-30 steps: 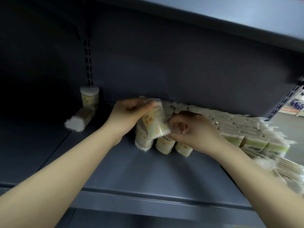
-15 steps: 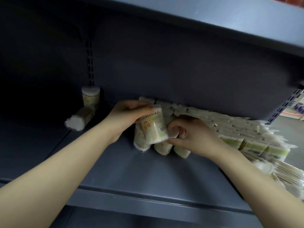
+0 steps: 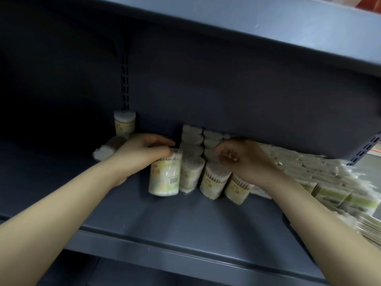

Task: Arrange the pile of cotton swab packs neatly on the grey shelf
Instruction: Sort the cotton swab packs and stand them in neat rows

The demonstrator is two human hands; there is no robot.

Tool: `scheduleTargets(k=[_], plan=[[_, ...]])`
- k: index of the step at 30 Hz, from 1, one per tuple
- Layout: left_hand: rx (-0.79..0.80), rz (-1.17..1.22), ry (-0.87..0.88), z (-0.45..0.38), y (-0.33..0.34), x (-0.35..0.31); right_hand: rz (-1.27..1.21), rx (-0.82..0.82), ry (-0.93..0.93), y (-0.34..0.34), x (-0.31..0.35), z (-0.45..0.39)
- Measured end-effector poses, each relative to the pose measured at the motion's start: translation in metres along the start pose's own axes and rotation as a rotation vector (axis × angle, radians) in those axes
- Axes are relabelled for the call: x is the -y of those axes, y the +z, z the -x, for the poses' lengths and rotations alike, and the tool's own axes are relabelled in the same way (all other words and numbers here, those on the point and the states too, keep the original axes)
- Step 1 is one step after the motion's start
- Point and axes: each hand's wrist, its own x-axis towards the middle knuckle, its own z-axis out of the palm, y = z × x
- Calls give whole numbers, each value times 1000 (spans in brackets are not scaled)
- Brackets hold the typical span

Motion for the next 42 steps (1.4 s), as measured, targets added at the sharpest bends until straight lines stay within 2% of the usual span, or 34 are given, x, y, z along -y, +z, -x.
scheduleTargets(k=[4, 9, 16, 22, 26, 33, 36, 42], plan=[[-22, -101, 26, 0, -4, 11, -40, 4, 17, 11, 8, -11], [-89, -113, 72, -4, -5, 22, -19, -37, 16, 20, 17, -26], [-82, -237, 123, -16, -6, 36, -21, -43, 46, 30, 19, -39], [-163, -364, 297, -23, -1, 52, -1, -77, 55, 36, 22, -54], [-166, -427, 395, -27, -1, 58, 68, -25, 111, 45, 23, -72], [-114, -742, 469, -39, -2, 60, 114, 44, 128, 56, 26, -94], [-175, -870, 545, -51, -2, 59, 143, 52, 147, 60, 24, -103], [-113, -919, 542, -81, 0, 67, 232, 82, 131, 65, 20, -109]])
